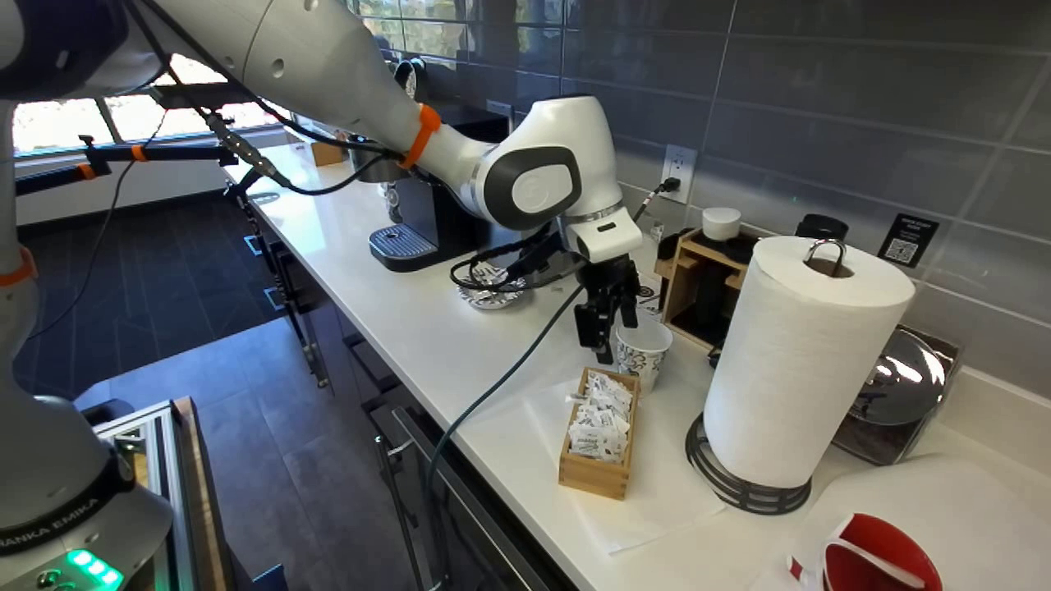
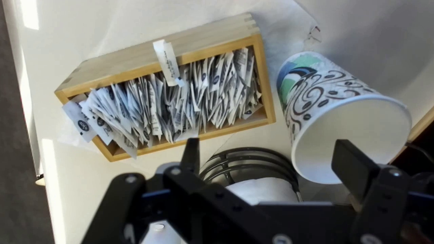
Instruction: Move the coffee cup to the left.
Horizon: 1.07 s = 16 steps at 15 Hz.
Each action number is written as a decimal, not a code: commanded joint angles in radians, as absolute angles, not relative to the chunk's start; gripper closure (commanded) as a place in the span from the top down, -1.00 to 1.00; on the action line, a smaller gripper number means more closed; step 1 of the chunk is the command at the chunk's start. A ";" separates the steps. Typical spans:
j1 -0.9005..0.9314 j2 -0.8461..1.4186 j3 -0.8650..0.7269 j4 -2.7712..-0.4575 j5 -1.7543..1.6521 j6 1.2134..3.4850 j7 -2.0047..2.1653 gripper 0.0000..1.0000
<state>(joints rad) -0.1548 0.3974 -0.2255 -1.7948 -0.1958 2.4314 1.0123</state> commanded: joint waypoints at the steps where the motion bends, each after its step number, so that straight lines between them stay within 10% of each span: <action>1: -0.151 0.422 -0.237 -1.815 -0.142 2.499 0.984 0.71; 2: -0.149 0.428 -0.238 -1.816 -0.133 2.513 0.983 0.32; 10: -0.137 0.453 -0.245 -1.818 -0.100 2.570 0.973 -0.91; 16: -0.131 0.453 -0.245 -1.814 -0.089 2.589 0.972 -0.98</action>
<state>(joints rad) -0.1437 0.4460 -0.2323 -1.8072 -0.1248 2.5588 0.9942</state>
